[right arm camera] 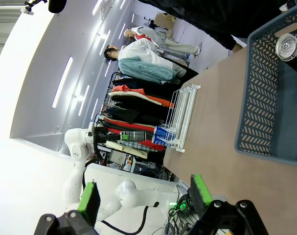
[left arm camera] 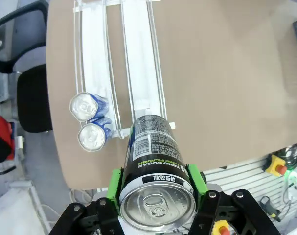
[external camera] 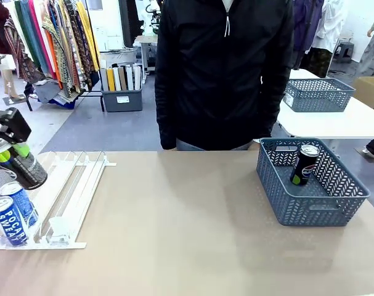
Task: Retrieve and store the cans from the dispenser.
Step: Pick up the last remaining can from one row of the Automatic Can Dispenser and place it in the middle of the table.
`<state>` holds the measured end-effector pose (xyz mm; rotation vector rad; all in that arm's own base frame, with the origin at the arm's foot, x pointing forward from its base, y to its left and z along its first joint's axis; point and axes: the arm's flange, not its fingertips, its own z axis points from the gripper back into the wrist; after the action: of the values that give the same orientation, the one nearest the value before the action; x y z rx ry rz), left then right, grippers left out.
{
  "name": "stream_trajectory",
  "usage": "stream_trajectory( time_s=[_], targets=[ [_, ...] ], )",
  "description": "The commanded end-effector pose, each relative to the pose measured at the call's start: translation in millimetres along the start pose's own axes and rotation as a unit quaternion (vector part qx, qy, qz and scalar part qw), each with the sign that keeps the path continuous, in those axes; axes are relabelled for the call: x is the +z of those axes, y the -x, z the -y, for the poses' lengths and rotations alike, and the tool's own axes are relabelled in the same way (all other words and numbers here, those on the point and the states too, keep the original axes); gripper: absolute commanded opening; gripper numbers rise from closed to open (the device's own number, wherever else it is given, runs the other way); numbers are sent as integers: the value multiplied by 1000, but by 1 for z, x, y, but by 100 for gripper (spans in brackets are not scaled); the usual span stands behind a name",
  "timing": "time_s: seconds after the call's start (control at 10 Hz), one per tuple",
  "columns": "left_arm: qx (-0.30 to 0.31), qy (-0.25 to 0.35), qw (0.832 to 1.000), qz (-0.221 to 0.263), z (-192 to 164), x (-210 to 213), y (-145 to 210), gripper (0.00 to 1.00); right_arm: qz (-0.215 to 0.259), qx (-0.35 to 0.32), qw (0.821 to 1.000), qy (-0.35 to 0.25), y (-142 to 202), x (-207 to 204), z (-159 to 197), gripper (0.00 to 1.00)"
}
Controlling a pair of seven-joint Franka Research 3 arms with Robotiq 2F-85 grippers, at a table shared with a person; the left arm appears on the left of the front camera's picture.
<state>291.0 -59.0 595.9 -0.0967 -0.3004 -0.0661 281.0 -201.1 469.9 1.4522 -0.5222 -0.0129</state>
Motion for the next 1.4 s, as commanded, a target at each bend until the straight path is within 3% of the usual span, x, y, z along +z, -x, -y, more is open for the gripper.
stream_trajectory(
  time_s=[0.0, 0.2, 0.4, 0.7, 1.1, 1.3],
  targets=[
    [-12, -20, 1000, 8, 6, 5, 2, 0, 2, 12, 1000, -6, -2, 1, -2, 100],
    [-6, -6, 1000, 0, 4, 0, 1, 0, 2, 12, 1000, -6, -2, 1, -2, 100],
    [-44, -21, 998, 34, 81, -13, -33, 0, 2, 12, 1000, -6, -2, 1, -2, 100],
    [-118, 13, 993, 29, 190, -69, -85, 0, 2, 12, 1000, -6, -2, 1, -2, 100],
    [-197, 35, 980, 3, 283, -165, -104, 0, 2, 12, 1000, -6, -2, 1, -2, 100],
    [-247, 51, 967, -23, 301, -199, -102, 0, 2, 12, 1000, -6, -2, 1, -2, 100]
  ],
)
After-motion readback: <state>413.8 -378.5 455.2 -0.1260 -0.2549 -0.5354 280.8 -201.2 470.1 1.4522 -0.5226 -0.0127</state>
